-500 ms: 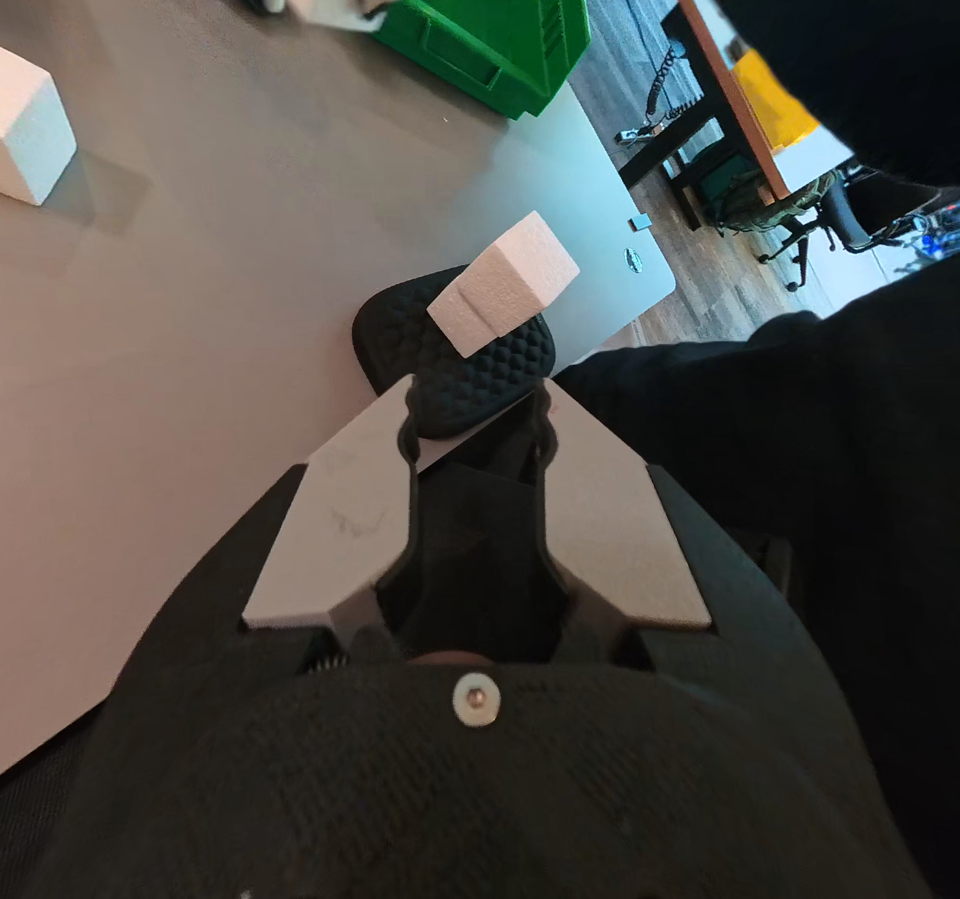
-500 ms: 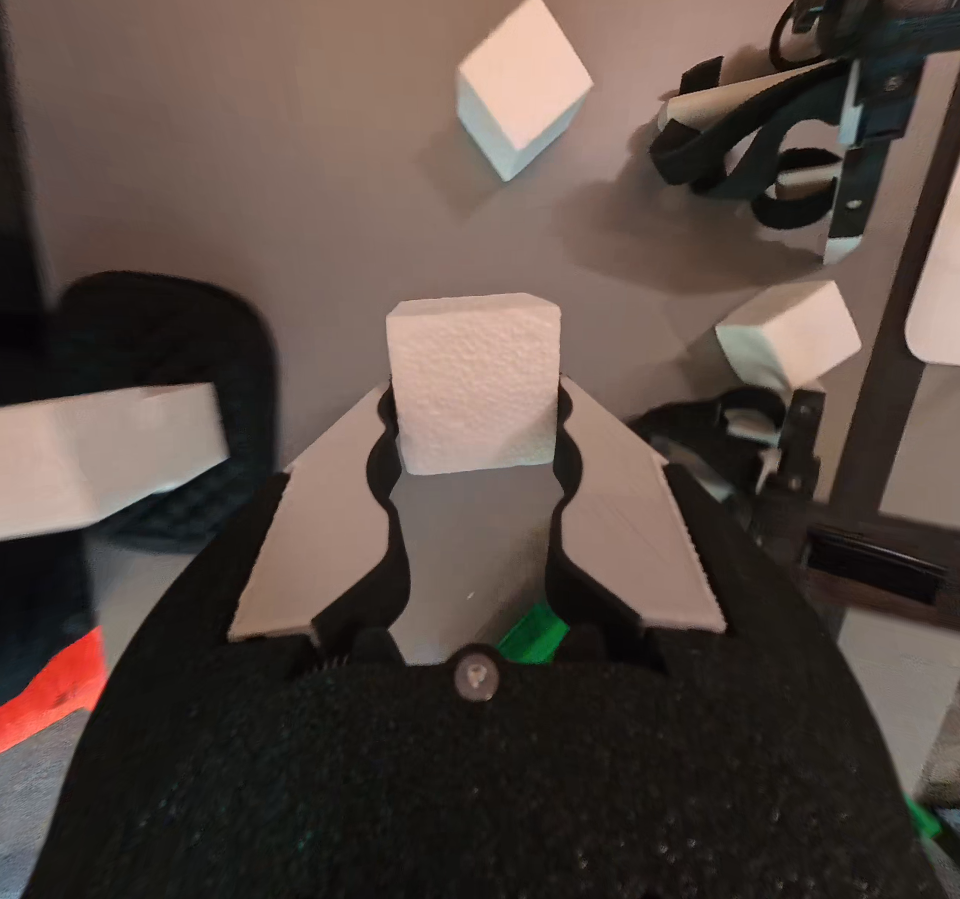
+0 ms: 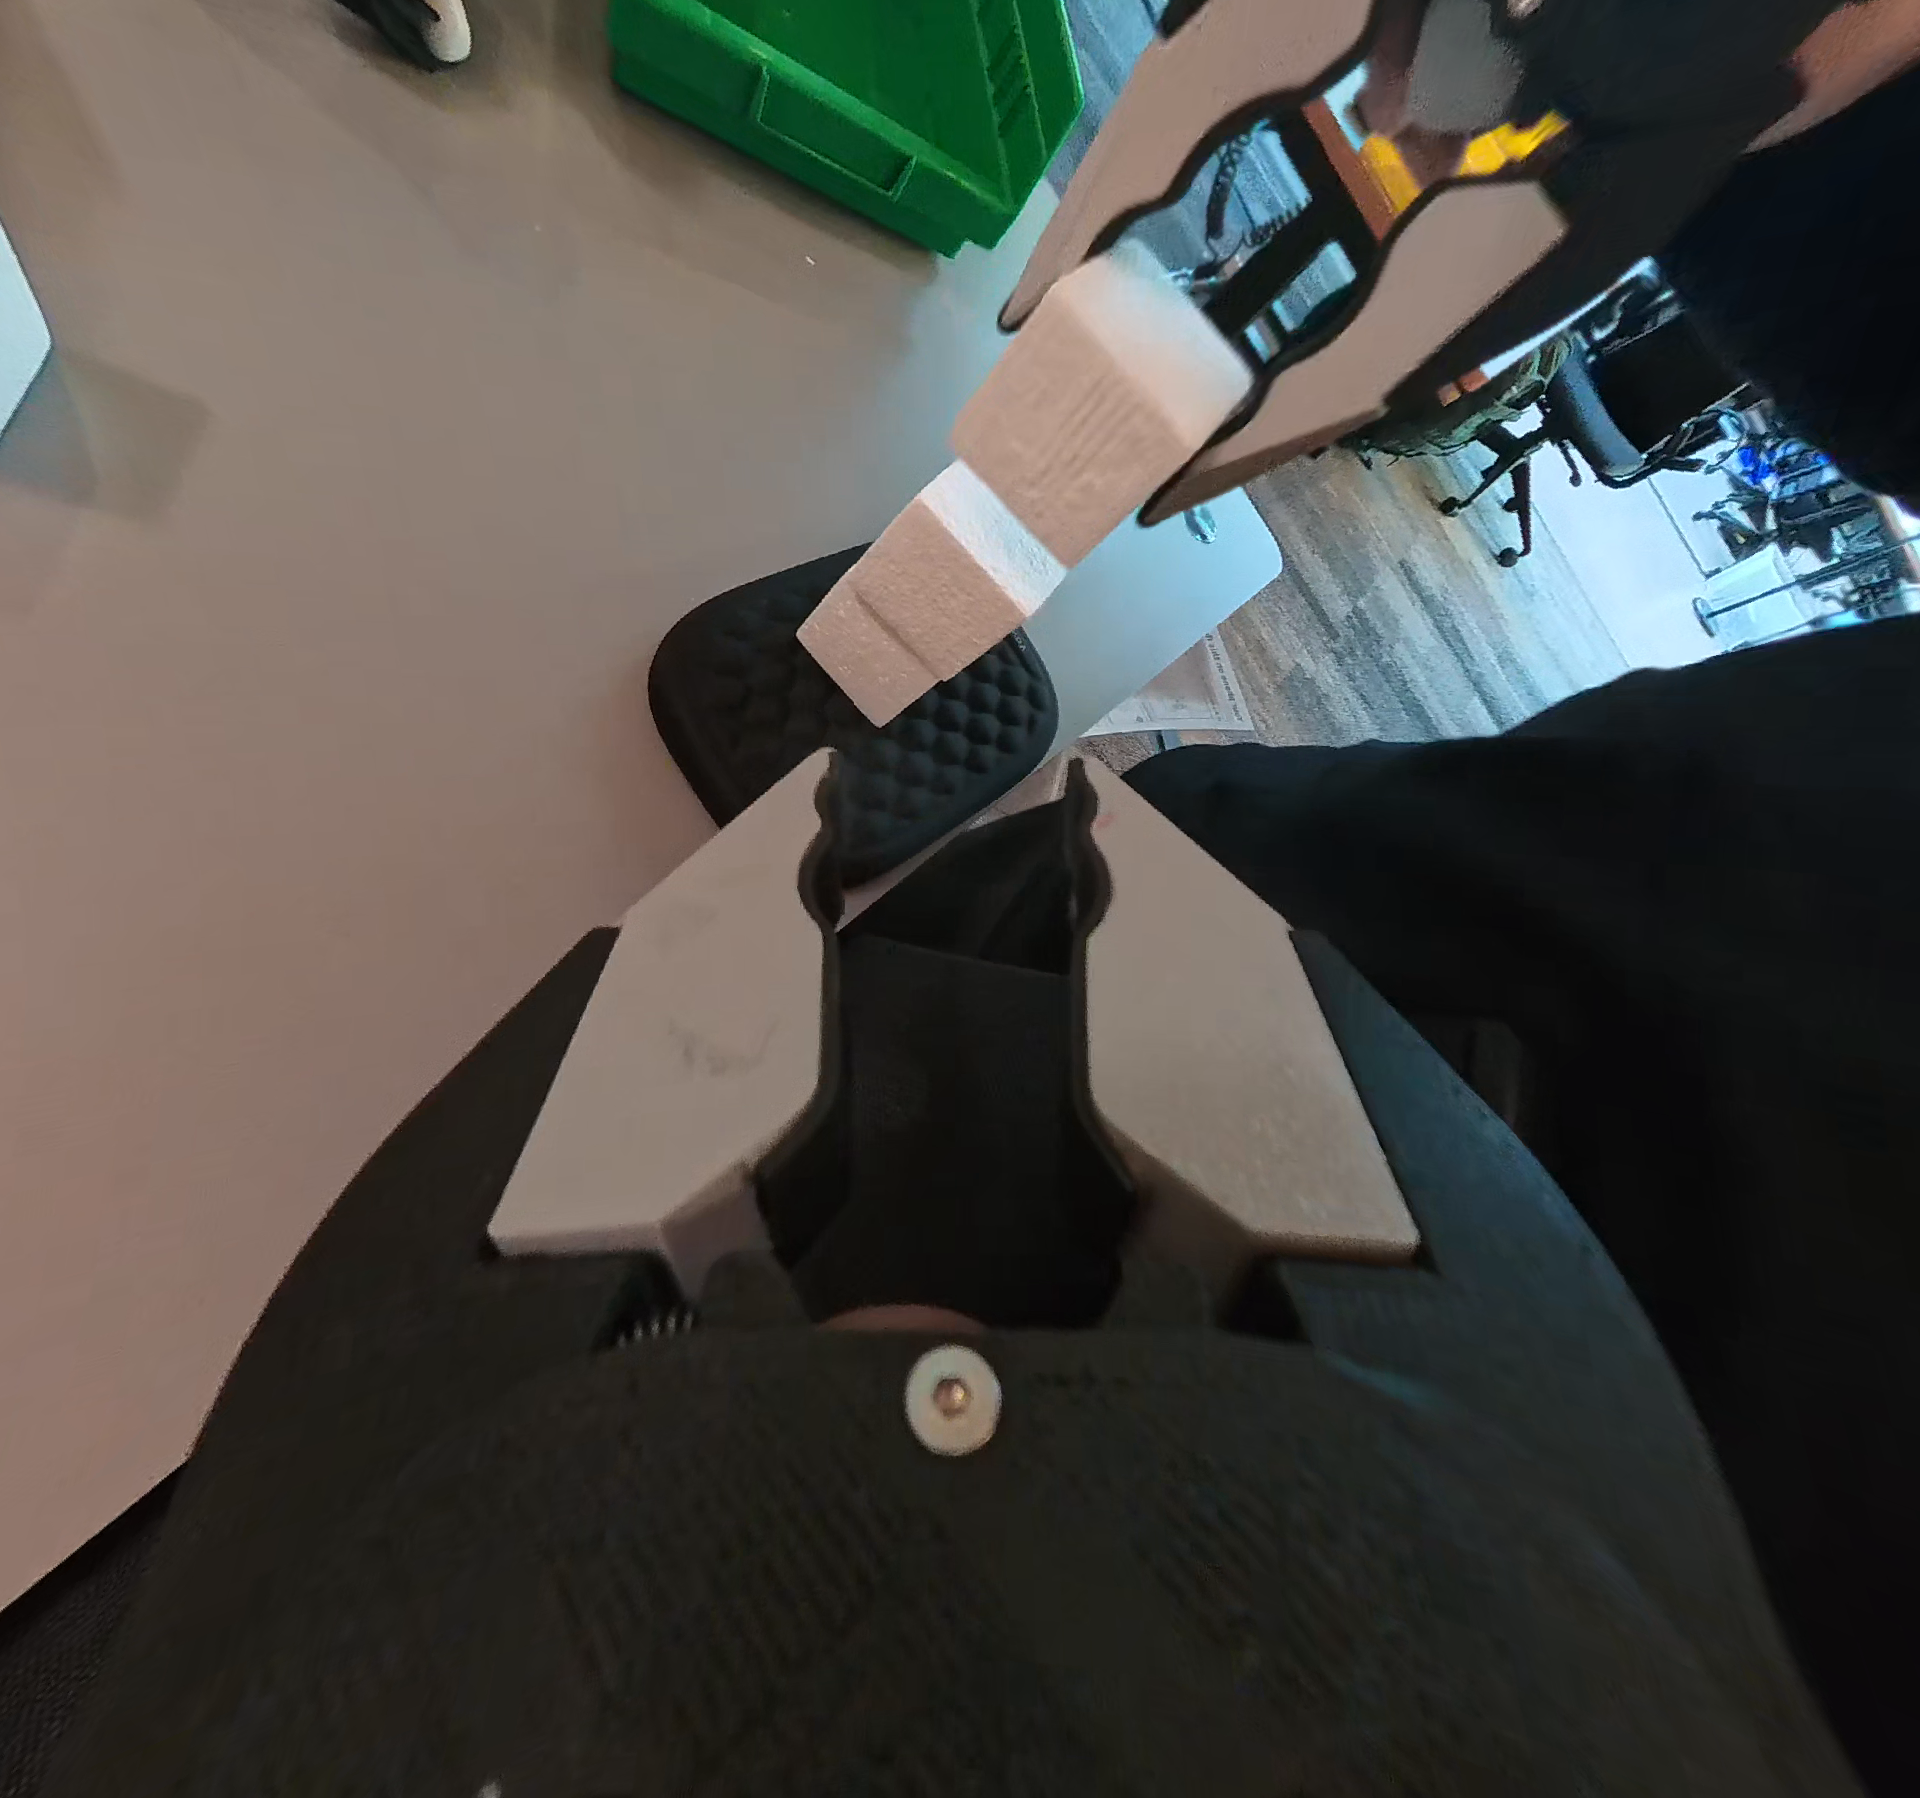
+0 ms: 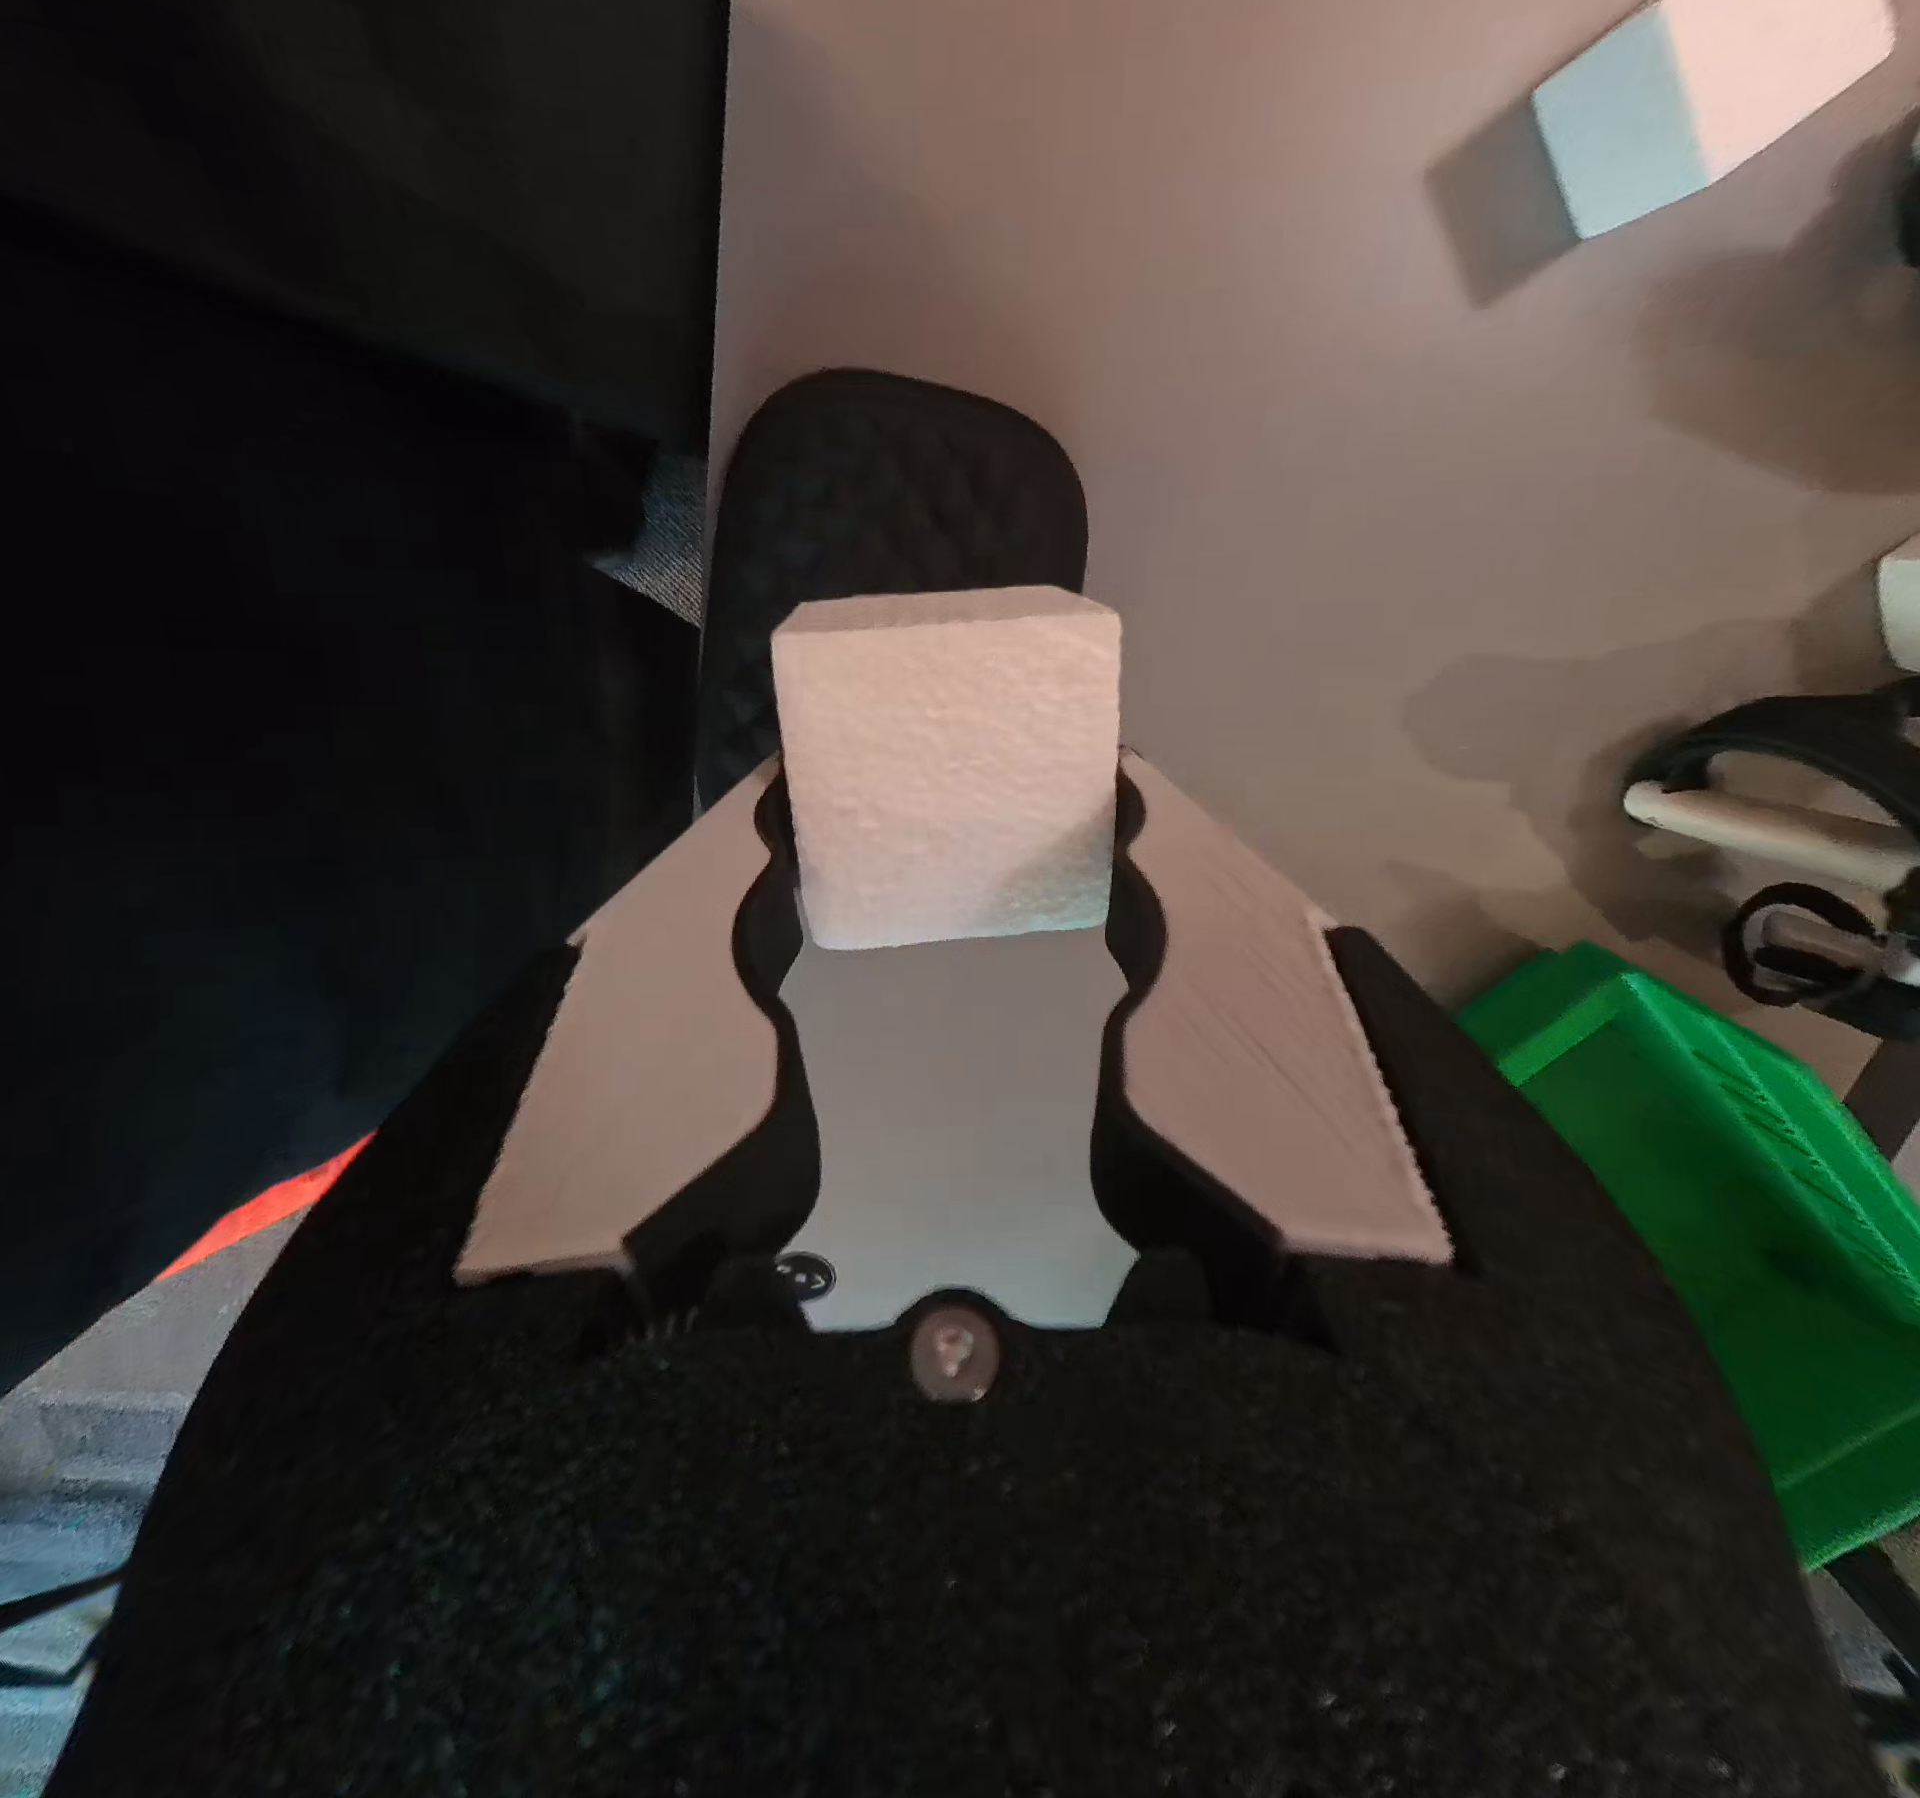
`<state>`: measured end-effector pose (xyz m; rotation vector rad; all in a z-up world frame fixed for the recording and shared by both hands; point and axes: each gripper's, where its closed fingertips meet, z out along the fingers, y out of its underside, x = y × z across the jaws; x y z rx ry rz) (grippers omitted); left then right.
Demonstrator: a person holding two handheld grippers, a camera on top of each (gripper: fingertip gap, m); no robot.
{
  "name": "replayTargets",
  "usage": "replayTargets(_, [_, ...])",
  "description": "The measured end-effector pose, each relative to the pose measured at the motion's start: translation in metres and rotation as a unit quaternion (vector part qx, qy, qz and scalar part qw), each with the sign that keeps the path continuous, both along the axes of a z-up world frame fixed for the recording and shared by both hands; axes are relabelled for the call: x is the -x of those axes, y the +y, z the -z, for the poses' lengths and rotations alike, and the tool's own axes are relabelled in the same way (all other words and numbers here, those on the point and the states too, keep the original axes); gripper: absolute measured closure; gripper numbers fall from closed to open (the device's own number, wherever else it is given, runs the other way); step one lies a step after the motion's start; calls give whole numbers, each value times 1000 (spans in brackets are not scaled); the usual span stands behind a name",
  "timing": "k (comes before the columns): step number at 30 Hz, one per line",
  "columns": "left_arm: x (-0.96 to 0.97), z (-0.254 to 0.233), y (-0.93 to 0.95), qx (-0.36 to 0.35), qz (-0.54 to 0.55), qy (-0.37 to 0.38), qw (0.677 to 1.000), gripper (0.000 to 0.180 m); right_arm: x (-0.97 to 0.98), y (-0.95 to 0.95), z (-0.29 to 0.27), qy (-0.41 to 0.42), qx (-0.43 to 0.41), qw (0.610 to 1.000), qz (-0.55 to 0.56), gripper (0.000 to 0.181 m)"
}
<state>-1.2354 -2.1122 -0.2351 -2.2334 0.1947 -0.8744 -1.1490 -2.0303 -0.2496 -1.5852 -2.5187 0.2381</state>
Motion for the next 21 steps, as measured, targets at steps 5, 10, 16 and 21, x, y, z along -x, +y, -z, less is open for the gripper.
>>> replayTargets(5, [1,-2,-1,-11,-4,5,1000,140,-7,-5,31,-28,17,999,7,123])
replayTargets(10, [3,-2,-2,-11,-16,11,1000,140,0,-8,29,-13,30,999,8,115])
replayTargets(16, [4,2,0,0,-19,24,1000,140,1,-4,19,9,39,999,-3,124])
replayTargets(21, [5,7,2,16,-24,29,999,140,1,-7,29,4,43,999,-10,123])
